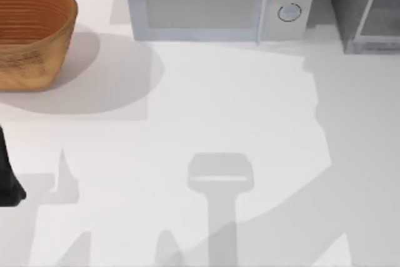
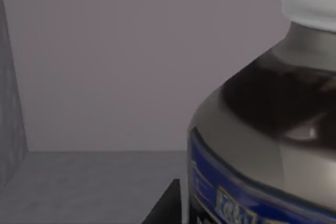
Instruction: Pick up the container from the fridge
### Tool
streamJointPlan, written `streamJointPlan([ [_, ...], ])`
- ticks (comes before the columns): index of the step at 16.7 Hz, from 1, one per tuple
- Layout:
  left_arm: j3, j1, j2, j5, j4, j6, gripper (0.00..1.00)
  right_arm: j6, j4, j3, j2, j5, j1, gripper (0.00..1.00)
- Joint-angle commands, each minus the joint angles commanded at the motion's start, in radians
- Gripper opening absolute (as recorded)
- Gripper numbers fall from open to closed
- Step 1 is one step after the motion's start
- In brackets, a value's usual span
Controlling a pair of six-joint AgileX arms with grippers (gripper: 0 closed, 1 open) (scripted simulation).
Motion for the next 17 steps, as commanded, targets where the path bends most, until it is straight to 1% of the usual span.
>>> streamJointPlan([
  [7,0.000,0.000,0.000,0.000,0.000,0.000,1.00,0.001,-0.003,0.000,-0.004,-0.001,-0.003,0.00],
  [15,0.000,0.000,0.000,0.000,0.000,0.000,1.00,0.002,-0.158,0.042,-0.115,-0.001,-0.003,0.00],
  [17,0.000,0.000,0.000,0.000,0.000,0.000,1.00,0.002,-0.164,0.045,-0.120,-0.002,-0.003,0.00],
])
